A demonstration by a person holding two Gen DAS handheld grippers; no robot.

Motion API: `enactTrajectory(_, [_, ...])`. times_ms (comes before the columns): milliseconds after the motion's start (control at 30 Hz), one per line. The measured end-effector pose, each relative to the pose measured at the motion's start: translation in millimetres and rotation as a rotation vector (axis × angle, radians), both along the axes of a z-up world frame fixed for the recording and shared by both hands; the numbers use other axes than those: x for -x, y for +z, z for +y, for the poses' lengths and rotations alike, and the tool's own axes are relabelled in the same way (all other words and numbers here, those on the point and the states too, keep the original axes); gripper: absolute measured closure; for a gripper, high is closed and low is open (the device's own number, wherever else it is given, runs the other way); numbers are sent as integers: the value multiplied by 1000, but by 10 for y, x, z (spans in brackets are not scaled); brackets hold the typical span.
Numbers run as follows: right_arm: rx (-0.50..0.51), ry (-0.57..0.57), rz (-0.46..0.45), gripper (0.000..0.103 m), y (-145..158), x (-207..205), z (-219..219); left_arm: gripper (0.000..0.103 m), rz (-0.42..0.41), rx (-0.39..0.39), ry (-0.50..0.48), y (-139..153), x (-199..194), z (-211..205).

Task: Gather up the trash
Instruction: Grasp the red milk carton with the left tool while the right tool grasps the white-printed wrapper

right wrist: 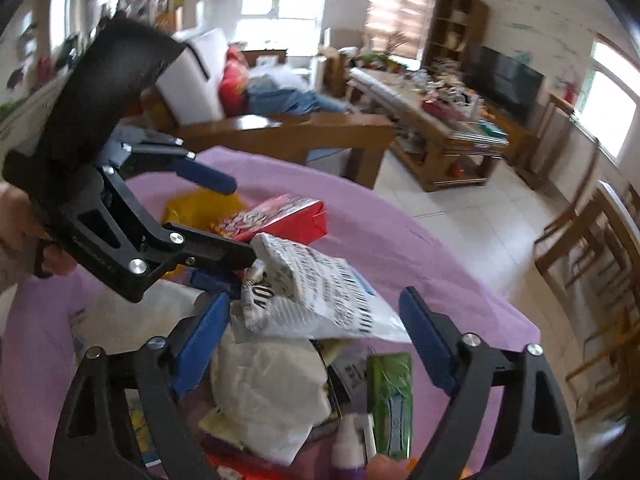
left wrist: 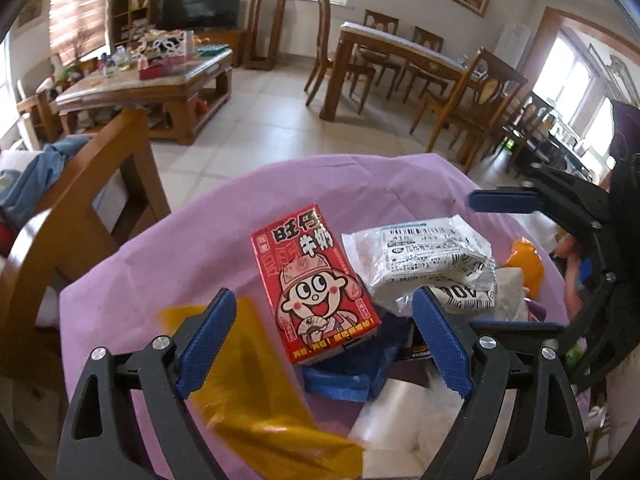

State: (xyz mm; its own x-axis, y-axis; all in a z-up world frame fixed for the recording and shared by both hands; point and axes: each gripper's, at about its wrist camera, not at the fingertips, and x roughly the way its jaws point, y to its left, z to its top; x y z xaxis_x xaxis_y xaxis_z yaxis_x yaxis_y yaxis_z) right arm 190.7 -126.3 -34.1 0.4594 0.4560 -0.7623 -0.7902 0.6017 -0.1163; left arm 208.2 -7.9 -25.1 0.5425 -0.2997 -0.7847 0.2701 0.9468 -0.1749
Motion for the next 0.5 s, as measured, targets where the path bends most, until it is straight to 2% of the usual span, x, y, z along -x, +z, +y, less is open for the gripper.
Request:
enactTrajectory(67, [24,19,11,39,-85,-29,11,15,9,-10,-6,-13,-33,-26])
enactTrajectory(133, [40,-5,-18,59,-121,-8,-7,17,21,-23,-8,-28,-67,-47])
enactTrajectory(233, [-25,-64,-2,66,-113,-15,-208,21,50,-3,-18,-69,-80,33])
enactTrajectory(433, [-276,-156,93,68,53,23,-671,34,117,1,-5,-112,-266,-11])
enactTrajectory(467, [-306,-167,109,68,72,31,-718,40,136,-8,0,-136,-310,-28])
enactTrajectory(500, [-332,-179,123,68,84,41,-764,41,159,0,2,-173,-356,-24])
